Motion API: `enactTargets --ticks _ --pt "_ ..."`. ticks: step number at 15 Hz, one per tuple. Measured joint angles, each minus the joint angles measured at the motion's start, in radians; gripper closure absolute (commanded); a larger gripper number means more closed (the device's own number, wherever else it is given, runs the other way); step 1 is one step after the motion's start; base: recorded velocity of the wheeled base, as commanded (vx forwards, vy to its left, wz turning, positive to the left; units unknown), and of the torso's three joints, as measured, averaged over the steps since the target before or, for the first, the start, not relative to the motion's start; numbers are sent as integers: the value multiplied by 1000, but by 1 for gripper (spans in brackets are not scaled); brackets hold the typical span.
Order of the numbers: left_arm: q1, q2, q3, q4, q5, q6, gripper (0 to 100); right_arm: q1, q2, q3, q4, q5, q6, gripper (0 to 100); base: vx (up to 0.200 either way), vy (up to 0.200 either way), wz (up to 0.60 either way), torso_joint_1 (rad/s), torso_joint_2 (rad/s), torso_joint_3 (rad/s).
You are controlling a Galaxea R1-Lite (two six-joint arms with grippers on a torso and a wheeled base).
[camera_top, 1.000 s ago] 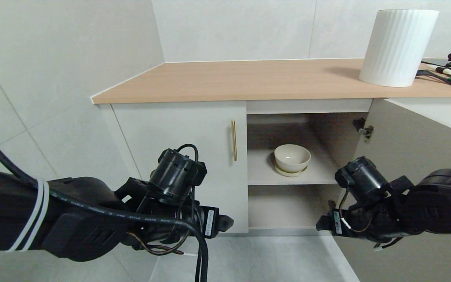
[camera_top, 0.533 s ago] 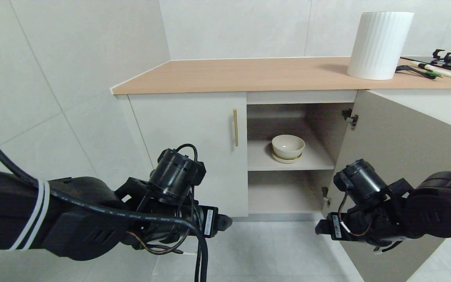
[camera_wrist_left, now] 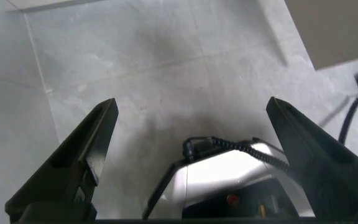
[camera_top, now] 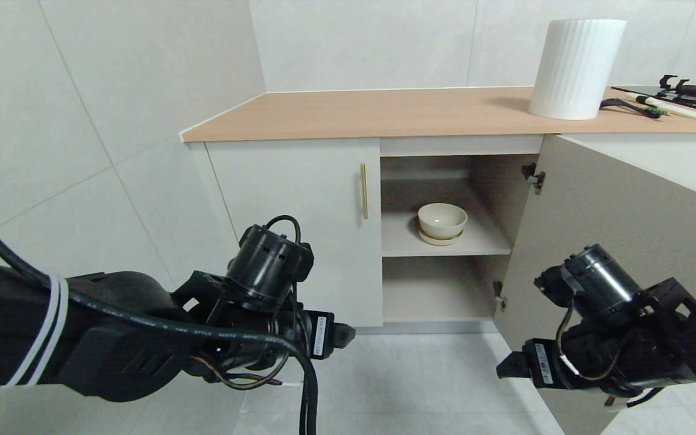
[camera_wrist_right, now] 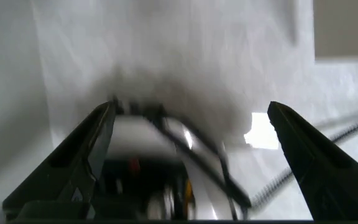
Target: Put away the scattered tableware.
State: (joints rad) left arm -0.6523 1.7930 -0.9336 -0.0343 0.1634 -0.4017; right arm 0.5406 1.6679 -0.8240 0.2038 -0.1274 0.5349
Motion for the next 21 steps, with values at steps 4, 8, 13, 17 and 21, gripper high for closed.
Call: enactTargets --ticks 4,8,13,17,21 --pt "0 -4 0 -2 12 3 0 -1 -87 120 16 0 5 0 0 -100 0 4 0 6" --pt "-1 -3 0 -5 14 5 0 -4 -151 189 16 -1 35 0 0 -200 0 4 6 0" --pt "-1 -3 -1 -7 14 4 0 -22 -181 219 15 -24 48 0 0 -200 0 5 2 2" --pt "0 -1 0 -7 14 2 0 -82 -186 240 19 -34 36 0 0 -200 0 1 4 4" --pt "0 0 -1 -7 14 2 0 -177 -191 254 39 -74 5 0 0 0 0 0 0 0"
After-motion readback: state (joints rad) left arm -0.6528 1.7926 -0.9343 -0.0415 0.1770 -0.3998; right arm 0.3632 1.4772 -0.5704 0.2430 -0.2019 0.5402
